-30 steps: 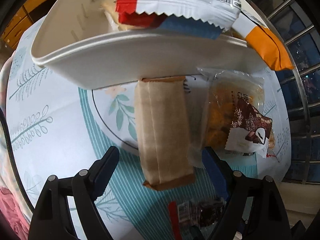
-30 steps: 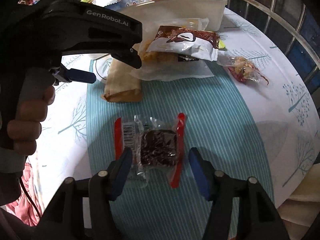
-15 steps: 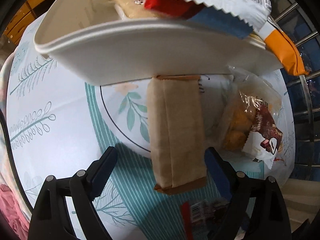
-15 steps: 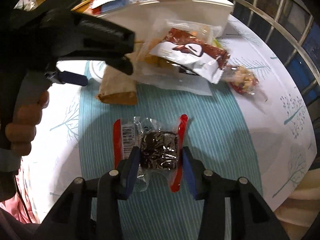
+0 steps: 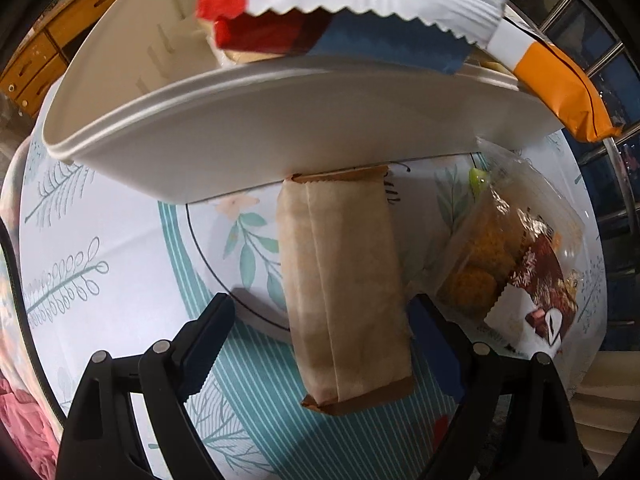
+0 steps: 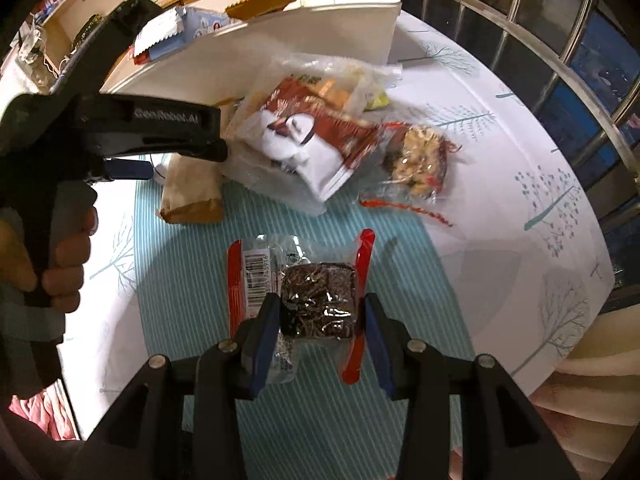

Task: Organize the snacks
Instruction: 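Grasp the brown wafer bar with the left tool while the right tool grasps the red-edged chocolate pack, then carry both held packs over the white tray and open both tools to drop them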

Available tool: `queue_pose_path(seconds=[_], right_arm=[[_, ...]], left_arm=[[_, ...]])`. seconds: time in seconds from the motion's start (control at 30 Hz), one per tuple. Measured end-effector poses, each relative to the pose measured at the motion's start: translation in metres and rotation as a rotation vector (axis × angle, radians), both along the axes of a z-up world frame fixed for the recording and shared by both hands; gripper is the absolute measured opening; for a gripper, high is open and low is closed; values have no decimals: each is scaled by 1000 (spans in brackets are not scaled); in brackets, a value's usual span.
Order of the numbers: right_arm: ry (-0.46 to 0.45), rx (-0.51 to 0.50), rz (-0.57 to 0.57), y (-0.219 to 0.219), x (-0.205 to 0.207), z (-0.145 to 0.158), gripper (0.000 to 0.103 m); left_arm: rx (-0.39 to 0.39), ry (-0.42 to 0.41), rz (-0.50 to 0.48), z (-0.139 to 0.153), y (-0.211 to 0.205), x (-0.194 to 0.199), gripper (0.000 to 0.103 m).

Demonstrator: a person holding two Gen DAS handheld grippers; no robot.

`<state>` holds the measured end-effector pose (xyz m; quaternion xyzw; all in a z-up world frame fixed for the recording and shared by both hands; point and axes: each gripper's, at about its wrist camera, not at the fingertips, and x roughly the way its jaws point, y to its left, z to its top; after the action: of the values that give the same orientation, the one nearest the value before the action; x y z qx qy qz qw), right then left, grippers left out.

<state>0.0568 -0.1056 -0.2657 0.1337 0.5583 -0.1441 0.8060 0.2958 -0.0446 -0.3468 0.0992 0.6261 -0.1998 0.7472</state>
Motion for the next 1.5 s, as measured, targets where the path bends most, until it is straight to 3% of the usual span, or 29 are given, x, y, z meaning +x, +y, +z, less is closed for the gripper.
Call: queue_pose_path(seconds=[0.17,0.33,0.47,0.57,1.0,1.27,1.43,1.5], right_arm=[[-9,-14,3,0,-7,16,42],[-9,-32,0,0,-16,33,42],[-4,-42,-11,1,-22,50,42],[-4,-38,-21,1,-27,62,42],[-39,-15,53,-9,-9,99,42],[-95,-16,143,-20,30,121,42],[-138,-6,184,-33,58,136,42],[-152,-2,202,-38,69,141,42]], left_arm=[[8,-63,-3,-1,-13,-1,87],[36,-125,-41,-1,-30,-9,76],[18,-132,-44,4,-31,-14,59],[9,-123,-37,9,-18,-19,56],[37,28,32,9,22,-46,55],[31,149,156,13,83,-78,55],[33,151,219,35,109,-83,55],[8,144,258,57,114,-73,55]])
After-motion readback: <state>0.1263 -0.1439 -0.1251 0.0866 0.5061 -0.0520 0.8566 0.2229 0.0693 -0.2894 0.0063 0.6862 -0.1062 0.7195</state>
